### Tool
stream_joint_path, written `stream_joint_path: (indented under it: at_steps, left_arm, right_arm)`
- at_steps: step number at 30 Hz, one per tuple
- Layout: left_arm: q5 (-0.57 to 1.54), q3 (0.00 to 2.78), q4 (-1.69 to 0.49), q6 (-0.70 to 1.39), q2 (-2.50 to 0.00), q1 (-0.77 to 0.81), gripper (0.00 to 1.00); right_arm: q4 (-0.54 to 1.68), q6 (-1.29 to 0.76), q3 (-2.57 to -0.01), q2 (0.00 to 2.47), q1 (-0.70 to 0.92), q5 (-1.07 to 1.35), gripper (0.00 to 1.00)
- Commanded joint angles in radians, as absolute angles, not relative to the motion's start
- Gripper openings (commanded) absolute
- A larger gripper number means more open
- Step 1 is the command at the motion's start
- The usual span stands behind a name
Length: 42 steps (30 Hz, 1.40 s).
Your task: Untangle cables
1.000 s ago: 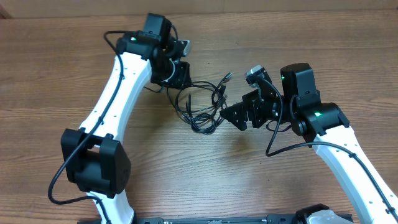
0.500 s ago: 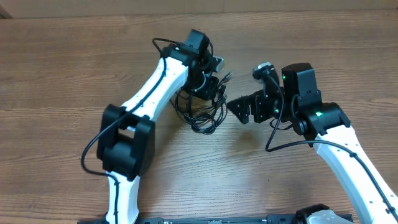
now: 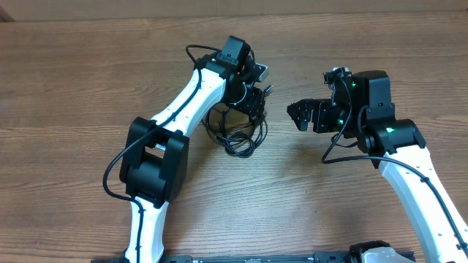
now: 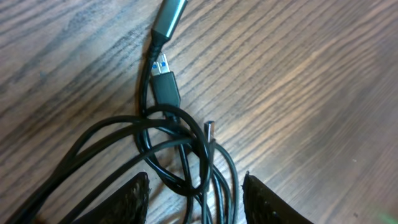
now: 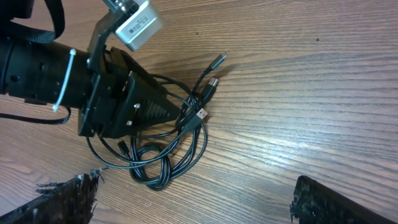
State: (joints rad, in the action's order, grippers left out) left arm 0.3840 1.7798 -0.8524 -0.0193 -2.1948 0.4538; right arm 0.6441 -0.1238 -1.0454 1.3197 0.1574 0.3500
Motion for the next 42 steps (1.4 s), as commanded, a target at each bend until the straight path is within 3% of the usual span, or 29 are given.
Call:
stream_joint_path:
  at_steps: [1,31,42]
  left_arm:
    - [0.307,1.801,-0.848,-0.031,-2.204,0.483,0.49]
    - [0.256,1.665,-0.727,-0.02,-2.204,0.5,0.47]
    - [0.259,1.662,-0.721,0.007,-2.204,0.513,0.35]
  right_arm:
    - [0.636,-0.131,-1.067,1.321,0.155,0.325,1.0]
    - [0.589,-0.169,-1.067,1.321,0.155,0.315,1.0]
    - [0.59,-0.168,-1.067,1.321,0.155,0.315,0.98]
